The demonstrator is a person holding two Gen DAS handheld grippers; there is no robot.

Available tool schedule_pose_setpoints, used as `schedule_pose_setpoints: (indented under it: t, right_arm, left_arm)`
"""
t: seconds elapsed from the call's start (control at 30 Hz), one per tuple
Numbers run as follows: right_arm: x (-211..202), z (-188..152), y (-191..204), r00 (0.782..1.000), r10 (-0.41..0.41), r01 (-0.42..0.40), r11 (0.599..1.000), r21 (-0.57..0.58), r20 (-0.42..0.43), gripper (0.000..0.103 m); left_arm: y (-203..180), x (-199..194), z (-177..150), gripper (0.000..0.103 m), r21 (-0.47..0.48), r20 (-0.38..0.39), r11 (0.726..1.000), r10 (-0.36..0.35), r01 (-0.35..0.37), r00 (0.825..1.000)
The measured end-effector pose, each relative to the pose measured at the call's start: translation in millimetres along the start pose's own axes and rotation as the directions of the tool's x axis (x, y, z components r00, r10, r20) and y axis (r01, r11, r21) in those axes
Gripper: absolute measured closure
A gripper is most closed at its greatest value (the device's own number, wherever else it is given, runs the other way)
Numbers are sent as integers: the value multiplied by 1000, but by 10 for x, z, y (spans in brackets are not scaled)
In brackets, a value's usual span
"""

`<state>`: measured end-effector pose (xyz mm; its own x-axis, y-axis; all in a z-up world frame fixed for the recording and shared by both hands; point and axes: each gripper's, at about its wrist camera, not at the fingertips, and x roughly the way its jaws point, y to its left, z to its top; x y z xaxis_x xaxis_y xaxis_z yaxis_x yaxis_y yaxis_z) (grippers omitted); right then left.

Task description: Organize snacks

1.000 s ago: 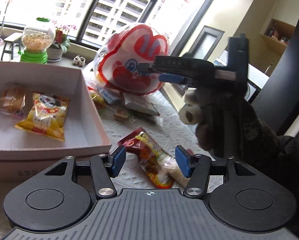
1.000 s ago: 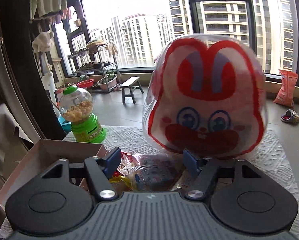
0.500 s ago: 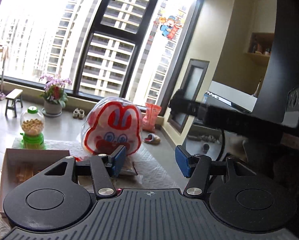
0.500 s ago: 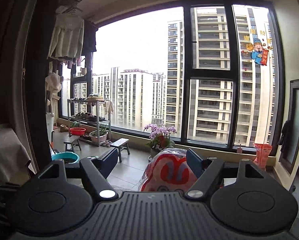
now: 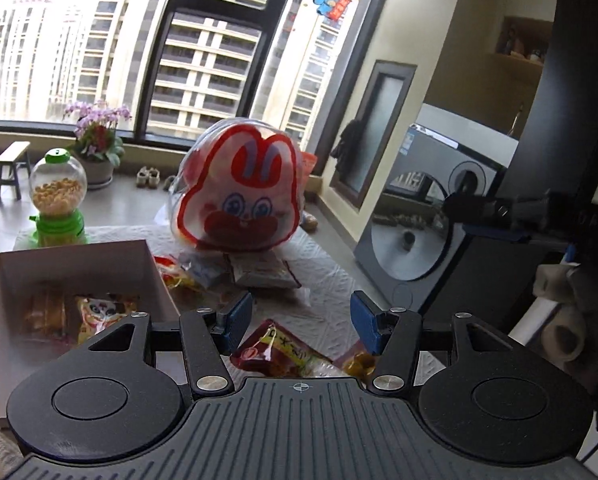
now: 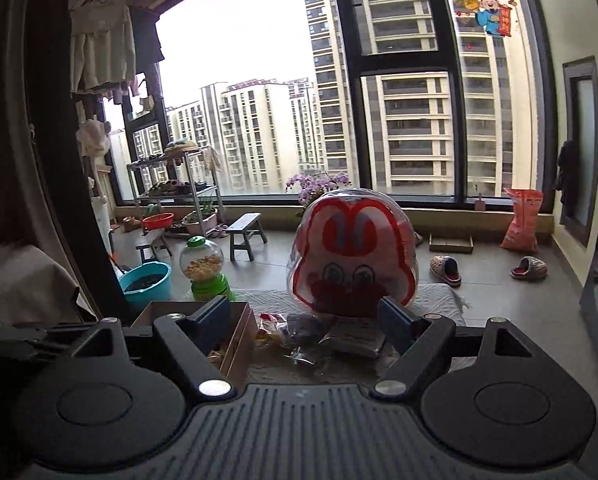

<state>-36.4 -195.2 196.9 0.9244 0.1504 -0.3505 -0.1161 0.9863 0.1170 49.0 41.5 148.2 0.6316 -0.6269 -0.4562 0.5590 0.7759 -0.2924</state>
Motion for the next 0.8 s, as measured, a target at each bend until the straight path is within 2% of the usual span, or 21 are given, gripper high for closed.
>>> schedule_pose_setpoints:
  t: [0.07, 0.13, 0.17, 0.2, 0.27, 0.3, 0.33, 0.37, 0.43, 0.5, 0.57, 0.67, 0.73, 0.8]
  right_arm:
    - [-23, 98, -67, 1000, 9, -6, 990, 144, -24, 22]
    - [-191, 188, -133, 997, 78, -75, 954, 290, 1, 22]
    - [-321, 217, -75, 996, 68, -82, 963, 255, 64, 22]
    - [-464, 248, 42, 990, 4, -28, 985, 168, 144, 22]
    - [-672, 285, 216, 953, -58, 54, 998, 22, 299, 21]
    - [-781, 320, 283, 925, -73, 102, 993, -57, 372, 20]
    - [-823, 337, 318, 910, -92, 141, 986, -92, 404, 20]
    - [-836, 335, 328, 904, -104, 161, 981, -105, 415, 20]
    - [-831, 324, 266, 928, -86, 126, 988, -89, 361, 19]
    - [-786, 229, 165, 966, -58, 63, 998, -11, 253, 19]
    - [-691, 53, 38, 987, -30, 22, 999, 50, 158, 19]
    - [-379, -160, -117, 999, -16, 14, 997, 80, 34, 19]
    - [-145, -243, -165, 1000, -28, 28, 998, 53, -3, 19]
    - [76, -285, -224, 998, -59, 60, 998, 37, -5, 19]
  left_arm:
    - [48, 34, -4, 43, -21, 0, 1000, 7, -7, 1000]
    - [70, 33, -2, 43, -48, 7, 999, 25, -25, 1000]
    - [54, 4, 6, 43, -54, 14, 998, 35, -34, 999]
    - [31, -32, 6, 43, -53, 23, 998, 41, -39, 999]
    - [-28, -112, -1, 43, -50, 42, 998, 51, -49, 998]
    - [-66, -161, 1, 43, -52, 51, 997, 57, -54, 997]
    - [-106, -219, -6, 43, -55, 64, 997, 59, -56, 996]
    - [-143, -274, -19, 43, -54, 77, 997, 62, -58, 995]
    - [-217, -422, -86, 43, -51, 114, 997, 67, -61, 991]
    - [-245, -551, -216, 43, -64, 141, 996, 67, -59, 988]
    - [-231, -603, -337, 43, -83, 122, 995, 69, -59, 990]
    - [-182, -592, -399, 43, -87, 123, 990, 122, -112, 985]
    - [-125, -544, -371, 43, -127, 147, 980, 174, -156, 974]
    - [-74, -496, -318, 43, -184, 150, 971, 182, -153, 972]
